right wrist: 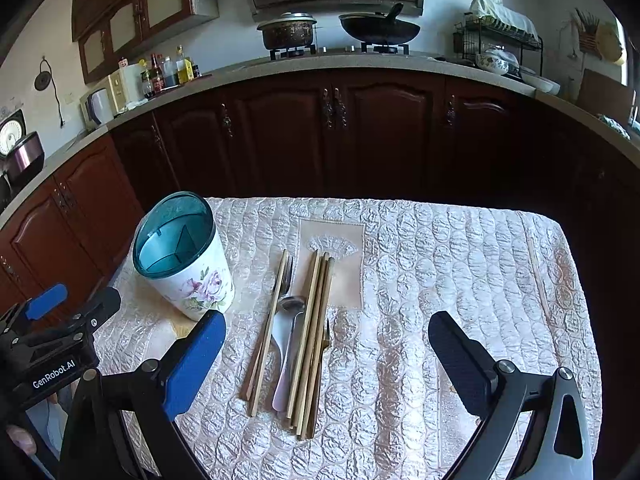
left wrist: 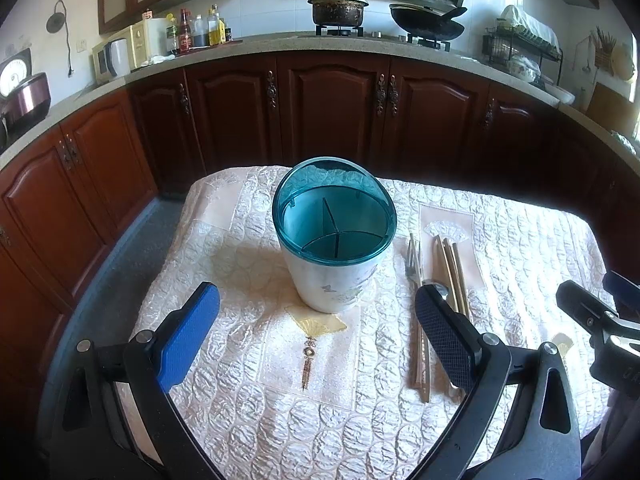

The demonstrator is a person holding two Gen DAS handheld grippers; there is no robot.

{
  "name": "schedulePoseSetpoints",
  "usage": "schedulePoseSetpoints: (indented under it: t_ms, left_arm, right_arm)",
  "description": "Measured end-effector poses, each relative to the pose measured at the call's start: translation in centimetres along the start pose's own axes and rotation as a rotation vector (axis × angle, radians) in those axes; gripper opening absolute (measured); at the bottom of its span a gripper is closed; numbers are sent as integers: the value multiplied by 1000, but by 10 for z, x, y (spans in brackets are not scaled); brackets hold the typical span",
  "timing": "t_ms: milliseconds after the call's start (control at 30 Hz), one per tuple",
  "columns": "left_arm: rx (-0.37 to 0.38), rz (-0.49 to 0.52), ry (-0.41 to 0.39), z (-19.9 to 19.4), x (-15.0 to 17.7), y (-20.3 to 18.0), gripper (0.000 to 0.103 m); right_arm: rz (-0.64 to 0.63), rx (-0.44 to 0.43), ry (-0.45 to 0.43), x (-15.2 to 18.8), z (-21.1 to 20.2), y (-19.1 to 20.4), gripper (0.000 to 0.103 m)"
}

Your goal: Organize utensils

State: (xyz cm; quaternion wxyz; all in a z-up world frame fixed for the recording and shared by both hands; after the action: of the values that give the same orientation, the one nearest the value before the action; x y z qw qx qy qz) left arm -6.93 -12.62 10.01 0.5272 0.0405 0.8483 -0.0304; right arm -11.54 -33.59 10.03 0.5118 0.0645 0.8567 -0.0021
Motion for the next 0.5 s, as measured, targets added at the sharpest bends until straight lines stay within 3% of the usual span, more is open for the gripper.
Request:
schedulePoseSetpoints:
  t_ms: [500]
  left_arm:
    - [-4,-1,-4,-2,6,0,99]
  right_arm:
    - [13,5,-9,2,-1,-1,102]
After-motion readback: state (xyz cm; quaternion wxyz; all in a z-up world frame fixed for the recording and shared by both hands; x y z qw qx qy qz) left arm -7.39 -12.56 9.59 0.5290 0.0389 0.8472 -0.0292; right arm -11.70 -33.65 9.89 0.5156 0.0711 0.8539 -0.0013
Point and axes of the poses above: each gripper's, at about its wrist camera, not at the fingertips, and z roughly the way its jaws point, y to its left, x to its underside, the point moved 10 cm from there along z, roughly the way its jaws point, and after that the axes turned 15 degrees about -y, right-handed, at the moved point
